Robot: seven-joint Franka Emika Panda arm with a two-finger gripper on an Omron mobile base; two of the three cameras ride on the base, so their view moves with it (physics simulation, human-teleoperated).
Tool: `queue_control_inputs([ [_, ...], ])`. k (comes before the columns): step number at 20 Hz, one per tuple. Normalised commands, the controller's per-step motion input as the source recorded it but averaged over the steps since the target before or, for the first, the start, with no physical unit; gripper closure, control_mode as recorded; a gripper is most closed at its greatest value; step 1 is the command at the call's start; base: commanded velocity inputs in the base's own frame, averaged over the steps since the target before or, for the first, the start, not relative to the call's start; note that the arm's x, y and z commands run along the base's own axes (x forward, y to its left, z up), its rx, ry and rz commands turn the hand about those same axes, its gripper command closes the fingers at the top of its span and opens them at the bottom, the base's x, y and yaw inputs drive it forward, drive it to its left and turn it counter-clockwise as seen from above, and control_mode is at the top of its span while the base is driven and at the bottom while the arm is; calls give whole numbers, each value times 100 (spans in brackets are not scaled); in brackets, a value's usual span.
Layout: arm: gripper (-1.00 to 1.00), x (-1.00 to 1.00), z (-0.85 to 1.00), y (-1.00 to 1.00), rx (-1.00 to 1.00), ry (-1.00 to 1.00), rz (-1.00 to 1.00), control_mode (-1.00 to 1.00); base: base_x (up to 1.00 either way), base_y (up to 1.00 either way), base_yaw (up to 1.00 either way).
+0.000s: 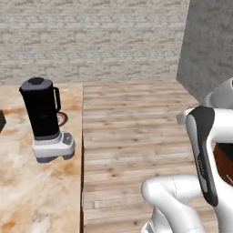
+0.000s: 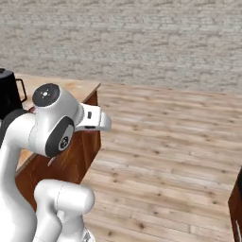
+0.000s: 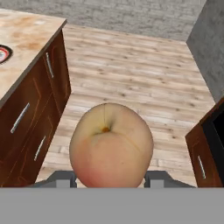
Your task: Pick the pear and peach from the fridge and place them on the plate next to the blender to make a fruit smoothie.
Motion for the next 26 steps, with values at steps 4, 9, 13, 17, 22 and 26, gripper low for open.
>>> queue_control_inputs([
  [4, 100, 0, 0, 0, 0, 0, 0, 100, 100, -43, 47],
  [9, 100, 0, 0, 0, 0, 0, 0, 100, 100, -52, 49],
  [13, 100, 0, 0, 0, 0, 0, 0, 100, 96, -73, 53],
  [17, 100, 0, 0, 0, 0, 0, 0, 100, 36, -73, 64],
  [22, 100, 0, 0, 0, 0, 0, 0, 100, 6, -49, 80],
  [26, 100, 0, 0, 0, 0, 0, 0, 100, 3, -43, 85],
])
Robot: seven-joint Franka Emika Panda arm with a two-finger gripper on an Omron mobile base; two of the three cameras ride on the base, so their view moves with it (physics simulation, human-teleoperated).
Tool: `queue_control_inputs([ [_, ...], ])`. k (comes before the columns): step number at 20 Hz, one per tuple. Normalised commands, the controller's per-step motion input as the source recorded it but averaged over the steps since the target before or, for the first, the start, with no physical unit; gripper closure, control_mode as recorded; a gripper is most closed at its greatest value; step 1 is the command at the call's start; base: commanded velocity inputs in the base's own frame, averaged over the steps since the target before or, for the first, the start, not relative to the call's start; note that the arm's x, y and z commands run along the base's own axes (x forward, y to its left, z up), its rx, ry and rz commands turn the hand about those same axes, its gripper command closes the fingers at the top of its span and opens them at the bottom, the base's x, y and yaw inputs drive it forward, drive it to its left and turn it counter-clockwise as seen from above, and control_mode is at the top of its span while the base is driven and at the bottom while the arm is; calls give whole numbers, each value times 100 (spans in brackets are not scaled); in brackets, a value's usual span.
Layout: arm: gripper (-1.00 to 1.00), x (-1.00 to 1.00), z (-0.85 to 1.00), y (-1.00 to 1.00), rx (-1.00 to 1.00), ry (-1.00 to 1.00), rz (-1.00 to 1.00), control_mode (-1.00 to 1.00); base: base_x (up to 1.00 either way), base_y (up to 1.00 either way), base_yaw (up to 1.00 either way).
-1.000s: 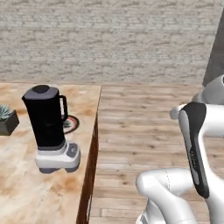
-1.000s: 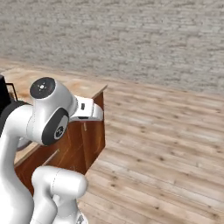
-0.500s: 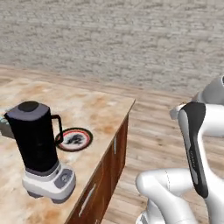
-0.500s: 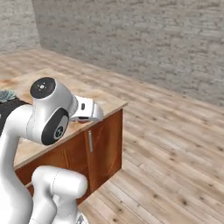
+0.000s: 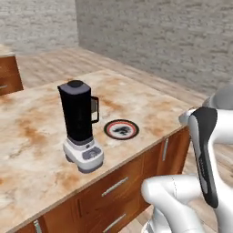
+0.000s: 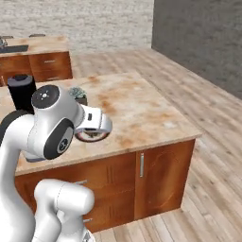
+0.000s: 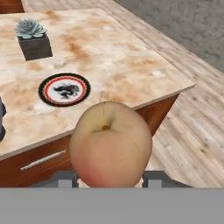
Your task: Pick the pear and peach from the fridge and place them on the plate next to the blender to make a fruit smoothie.
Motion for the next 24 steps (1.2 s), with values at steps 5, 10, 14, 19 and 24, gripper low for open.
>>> queue_control_inputs([
  [5, 100, 0, 0, 0, 0, 0, 0, 100, 17, -82, 64],
  [10, 100, 0, 0, 0, 0, 0, 0, 100, 63, -84, 53],
  [14, 100, 0, 0, 0, 0, 0, 0, 100, 58, -39, 46],
  [19, 100, 23, -33, 39, -6, 22, 9, -100, 12, 11, 12],
  [24, 100, 67, -88, 68, -3, 42, 6, -100, 0, 0, 0],
])
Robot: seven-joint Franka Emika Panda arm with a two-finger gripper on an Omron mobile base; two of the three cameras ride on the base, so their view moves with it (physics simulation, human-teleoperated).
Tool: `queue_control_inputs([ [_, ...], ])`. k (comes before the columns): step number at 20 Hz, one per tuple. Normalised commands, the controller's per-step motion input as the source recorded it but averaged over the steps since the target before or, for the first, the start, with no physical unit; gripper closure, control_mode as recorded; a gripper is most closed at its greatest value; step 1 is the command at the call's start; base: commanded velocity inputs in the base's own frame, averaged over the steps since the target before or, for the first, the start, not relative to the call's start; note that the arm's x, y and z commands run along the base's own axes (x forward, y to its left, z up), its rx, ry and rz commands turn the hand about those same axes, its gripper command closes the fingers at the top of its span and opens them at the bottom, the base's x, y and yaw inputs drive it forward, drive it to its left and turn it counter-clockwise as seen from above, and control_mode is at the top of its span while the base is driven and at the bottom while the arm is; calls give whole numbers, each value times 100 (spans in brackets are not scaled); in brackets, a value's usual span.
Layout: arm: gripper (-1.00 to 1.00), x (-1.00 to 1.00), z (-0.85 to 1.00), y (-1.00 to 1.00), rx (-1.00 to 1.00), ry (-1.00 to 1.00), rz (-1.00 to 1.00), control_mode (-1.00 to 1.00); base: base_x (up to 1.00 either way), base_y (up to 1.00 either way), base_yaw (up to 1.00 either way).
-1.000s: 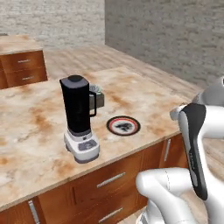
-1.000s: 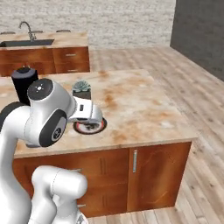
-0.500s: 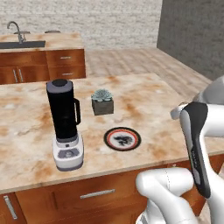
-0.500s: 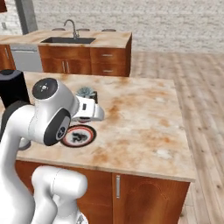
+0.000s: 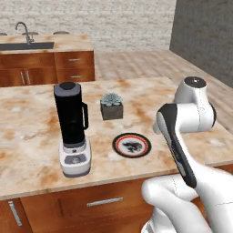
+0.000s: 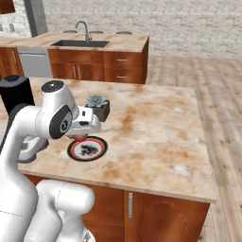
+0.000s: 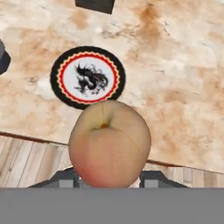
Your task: Pick the pear and peach from the fridge and place them on the plate next to the blender to make a fruit smoothie.
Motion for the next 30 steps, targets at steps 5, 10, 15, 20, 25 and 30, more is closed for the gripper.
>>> queue_control_inputs([
  [5, 100, 96, -100, 19, 17, 25, 9, -100, 0, 0, 0],
  [10, 100, 100, -83, 24, 2, 15, 5, -100, 0, 0, 0],
  [15, 100, 100, -65, 22, 0, 2, 1, -100, 0, 0, 0],
  [20, -100, 77, -45, 19, -1, -1, 0, -100, 0, 0, 0],
  [25, -100, 9, 0, 2, 0, 0, -1, -100, 0, 0, 0],
  [30, -100, -22, 43, 1, 0, 0, -9, -100, 0, 0, 0],
])
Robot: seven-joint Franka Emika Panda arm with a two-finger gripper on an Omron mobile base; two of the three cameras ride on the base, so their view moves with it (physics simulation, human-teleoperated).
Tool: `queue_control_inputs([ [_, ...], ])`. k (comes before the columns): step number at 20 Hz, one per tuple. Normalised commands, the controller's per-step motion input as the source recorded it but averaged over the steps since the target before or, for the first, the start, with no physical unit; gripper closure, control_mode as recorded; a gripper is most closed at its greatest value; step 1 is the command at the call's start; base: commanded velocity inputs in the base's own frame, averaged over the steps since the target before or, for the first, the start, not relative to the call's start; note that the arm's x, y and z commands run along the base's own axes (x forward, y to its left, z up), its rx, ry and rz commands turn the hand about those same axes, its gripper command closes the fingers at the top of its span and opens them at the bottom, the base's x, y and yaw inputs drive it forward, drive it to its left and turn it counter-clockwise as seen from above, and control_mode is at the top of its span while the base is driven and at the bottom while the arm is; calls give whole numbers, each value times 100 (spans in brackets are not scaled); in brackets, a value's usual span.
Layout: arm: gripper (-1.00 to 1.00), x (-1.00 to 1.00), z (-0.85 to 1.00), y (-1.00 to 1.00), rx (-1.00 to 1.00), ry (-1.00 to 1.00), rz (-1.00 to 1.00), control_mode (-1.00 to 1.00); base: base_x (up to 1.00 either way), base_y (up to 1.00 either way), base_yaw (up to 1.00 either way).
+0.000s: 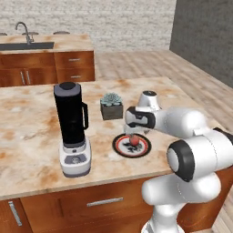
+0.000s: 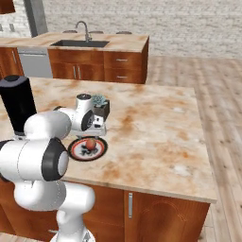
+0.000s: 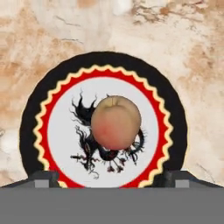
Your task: Pick the pear and peach from the fridge and place them on the plate next to the blender to make a fruit smoothie.
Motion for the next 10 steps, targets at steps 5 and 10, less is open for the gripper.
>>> queue_control_inputs([
  [5, -100, -97, 86, -5, 0, -7, -17, -100, 0, 0, 0],
  [10, -100, -100, 99, -13, 0, -12, -21, -100, 0, 0, 0],
])
